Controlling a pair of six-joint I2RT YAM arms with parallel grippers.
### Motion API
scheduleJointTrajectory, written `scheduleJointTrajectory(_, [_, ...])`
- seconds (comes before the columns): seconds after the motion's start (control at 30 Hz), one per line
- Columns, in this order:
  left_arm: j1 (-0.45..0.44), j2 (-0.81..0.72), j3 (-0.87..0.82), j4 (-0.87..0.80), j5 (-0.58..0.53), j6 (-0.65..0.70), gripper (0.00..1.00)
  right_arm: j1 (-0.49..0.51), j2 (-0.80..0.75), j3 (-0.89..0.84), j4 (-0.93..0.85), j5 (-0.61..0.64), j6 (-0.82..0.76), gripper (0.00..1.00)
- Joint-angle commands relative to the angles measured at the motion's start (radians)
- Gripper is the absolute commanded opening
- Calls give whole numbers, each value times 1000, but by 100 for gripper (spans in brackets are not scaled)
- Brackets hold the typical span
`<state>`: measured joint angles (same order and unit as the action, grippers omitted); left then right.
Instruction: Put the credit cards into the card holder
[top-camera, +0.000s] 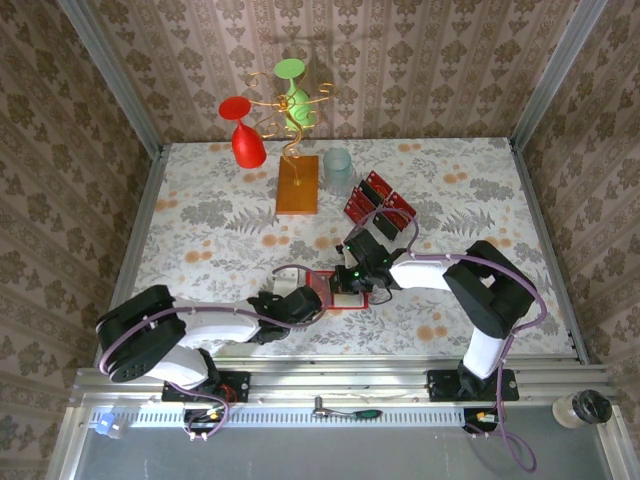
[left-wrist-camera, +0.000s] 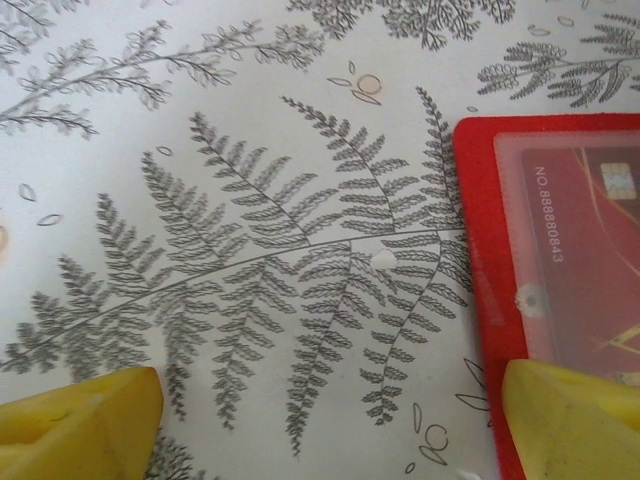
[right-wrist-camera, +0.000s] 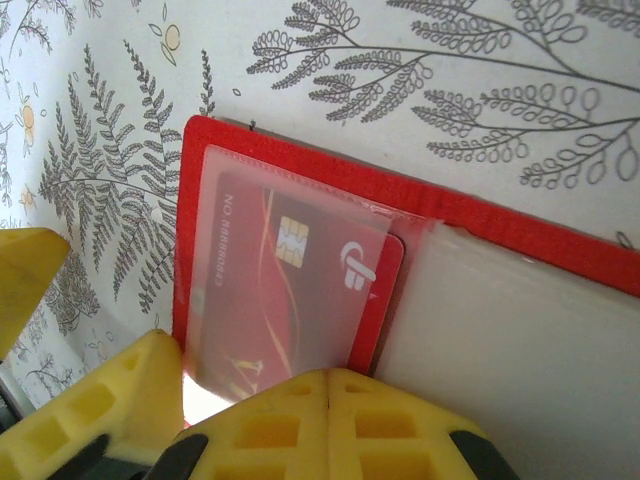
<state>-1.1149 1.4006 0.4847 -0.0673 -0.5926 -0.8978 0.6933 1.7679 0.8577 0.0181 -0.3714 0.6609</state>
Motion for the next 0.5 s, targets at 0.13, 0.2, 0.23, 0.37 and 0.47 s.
scheduleJointTrajectory(0.13, [51, -121, -33, -90, -29, 9, 89, 12, 26, 30, -42, -11, 8, 0])
scheduleJointTrajectory(0.2, [61, -130, -39, -86, -22, 16, 89, 12, 14, 35, -49, -11, 6, 0])
scheduleJointTrajectory(0.23, [63, -130, -41, -81, -17, 21, 89, 13, 8, 36, -53, -11, 5, 0])
scheduleJointTrajectory(0.37, [68, -122, -50, -48, 1, 34, 89, 12, -29, 48, -90, 7, -6, 0])
scheduleJointTrajectory(0.47, [70, -107, -51, -27, 14, 39, 89, 12, -62, 56, -122, 26, -16, 0])
